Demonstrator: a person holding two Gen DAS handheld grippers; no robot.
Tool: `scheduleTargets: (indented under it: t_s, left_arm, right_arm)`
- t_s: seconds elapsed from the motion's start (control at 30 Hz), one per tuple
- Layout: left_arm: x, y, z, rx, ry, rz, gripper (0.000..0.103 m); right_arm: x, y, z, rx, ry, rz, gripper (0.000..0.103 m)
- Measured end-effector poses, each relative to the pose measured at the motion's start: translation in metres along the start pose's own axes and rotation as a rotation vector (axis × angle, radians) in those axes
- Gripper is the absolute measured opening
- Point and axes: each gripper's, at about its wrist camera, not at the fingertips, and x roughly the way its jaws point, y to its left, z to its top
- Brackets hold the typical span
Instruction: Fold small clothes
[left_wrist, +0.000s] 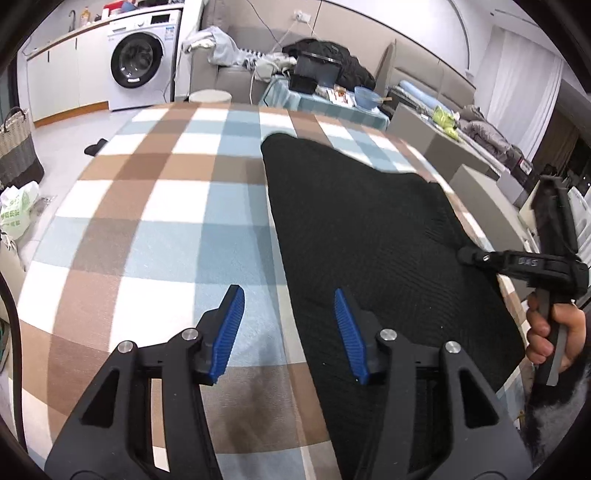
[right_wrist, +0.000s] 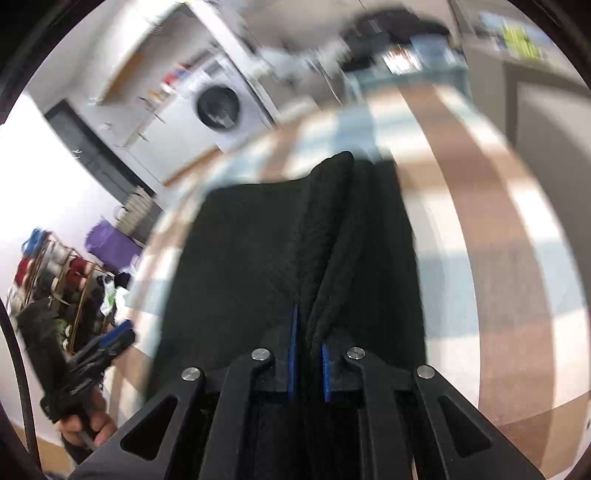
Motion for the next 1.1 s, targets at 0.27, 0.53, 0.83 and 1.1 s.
scheduleTargets:
  t_s: [0.27, 0.53, 0.83, 1.1]
  left_arm:
    - [0.008, -0.016, -0.008, 0.033, 0.028, -0.018, 0.048]
    - [0.014, -0.032, -0.007, 0.067, 0.04, -0.046, 0.048]
    - [0.014, -0.04, -0.011, 0.076, 0.044, -0.041, 0.048]
    - [0.019, -0.037, -0.009, 0.064, 0.057, -0.045, 0.049]
  right_arm:
    - [-0.027, -0.011, -0.043, -0.007, 0.045, 0.151, 0.024]
    - [-0.077, -0.001, -0.073, -0.084, -0.141, 0.196, 0.007]
    - [-0.069, -0.041, -0.07, 0.013, -0.083, 0.046, 0.008]
    - [-0.037, -0.04, -0.024, 0.034, -0.051, 0.167, 0.04]
